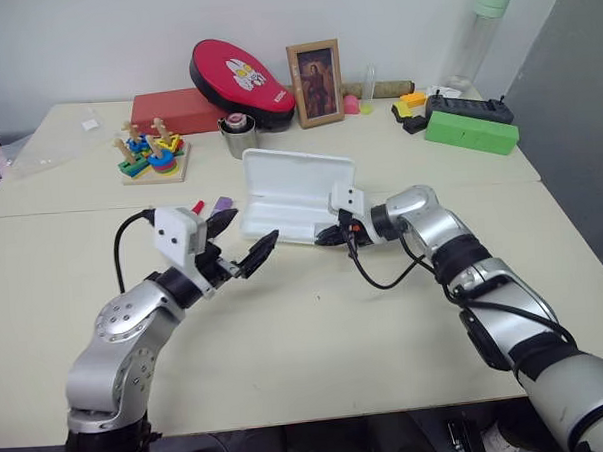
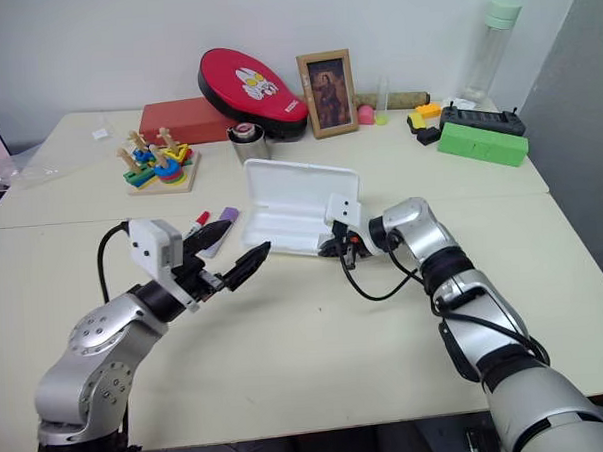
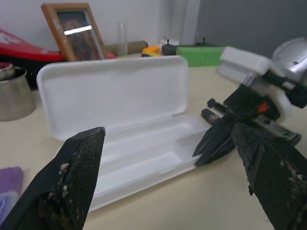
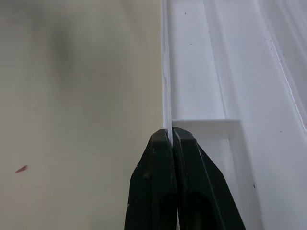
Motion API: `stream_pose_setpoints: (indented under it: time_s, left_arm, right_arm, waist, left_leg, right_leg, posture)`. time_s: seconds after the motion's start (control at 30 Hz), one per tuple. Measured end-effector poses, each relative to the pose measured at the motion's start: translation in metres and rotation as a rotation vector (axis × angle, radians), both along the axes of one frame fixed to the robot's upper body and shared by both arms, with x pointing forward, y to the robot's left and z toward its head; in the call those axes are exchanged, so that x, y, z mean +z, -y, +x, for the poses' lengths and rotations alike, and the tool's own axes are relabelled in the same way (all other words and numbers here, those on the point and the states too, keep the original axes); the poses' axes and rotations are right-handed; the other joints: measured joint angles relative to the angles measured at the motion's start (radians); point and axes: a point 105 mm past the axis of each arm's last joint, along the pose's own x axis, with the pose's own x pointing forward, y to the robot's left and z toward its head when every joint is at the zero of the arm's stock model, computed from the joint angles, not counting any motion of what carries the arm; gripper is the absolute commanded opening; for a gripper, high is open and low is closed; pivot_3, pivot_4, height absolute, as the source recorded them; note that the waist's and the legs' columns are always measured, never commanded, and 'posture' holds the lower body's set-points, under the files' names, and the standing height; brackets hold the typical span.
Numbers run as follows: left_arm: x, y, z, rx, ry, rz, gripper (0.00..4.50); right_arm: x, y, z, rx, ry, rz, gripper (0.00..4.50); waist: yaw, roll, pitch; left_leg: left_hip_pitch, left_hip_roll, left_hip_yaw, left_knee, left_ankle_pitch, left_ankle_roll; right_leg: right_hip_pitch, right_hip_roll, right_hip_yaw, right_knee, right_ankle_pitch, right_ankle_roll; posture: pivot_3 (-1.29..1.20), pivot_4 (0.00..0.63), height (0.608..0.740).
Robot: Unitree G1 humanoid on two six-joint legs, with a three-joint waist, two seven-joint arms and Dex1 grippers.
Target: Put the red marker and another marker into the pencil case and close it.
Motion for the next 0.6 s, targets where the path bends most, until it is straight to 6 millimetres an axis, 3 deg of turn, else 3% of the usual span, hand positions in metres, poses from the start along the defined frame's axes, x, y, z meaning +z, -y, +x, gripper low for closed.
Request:
stream_pose_setpoints:
  time_s: [0.13,0.4,0.5,0.6]
  left_arm:
    - [-0.003,-0.016,-0.015,0.017,-0.033,0.021,4.50]
    - [-0.011,-0.019,-0.027,0.001,-0.091,0.039,4.50]
    - [-0.010,-0.020,-0.026,0.007,-0.087,0.044,4.50]
    - [-0.012,-0.028,-0.022,0.043,-0.102,0.059,4.50]
  right_arm:
    - [-0.011,0.002,-0.028,0.058,-0.020,-0.006,0.01]
    - [-0.030,-0.004,-0.070,0.125,-0.056,-0.063,0.01]
    - [-0.029,-0.005,-0.075,0.127,-0.048,-0.078,0.49]
    - [-0.026,-0.005,-0.076,0.129,-0.034,-0.082,1.41]
  waist:
    - [0.002,0.000,0.000]
    - [0.002,0.000,0.000]
    - [0.003,0.000,0.000]
    - [0.003,0.000,0.000]
  left_leg:
    - [0.000,0.000,-0.001,0.000,0.000,0.000]
    - [0.000,0.000,-0.001,0.002,0.000,0.000]
    - [0.000,0.000,-0.001,0.002,0.000,0.000]
    - [0.000,0.000,-0.001,0.002,0.000,0.000]
  right_leg:
    - [0.000,0.000,-0.001,0.000,0.000,0.000]
    - [0.001,0.000,-0.001,0.000,0.000,0.000]
    - [0.001,0.000,-0.001,0.000,0.000,0.000]
    - [0.001,0.000,-0.001,0.000,0.000,0.000]
  posture:
    - [0.00,0.150,0.740]
    - [0.00,0.150,0.740]
    - [0.00,0.150,0.740]
    - [0.00,0.150,0.740]
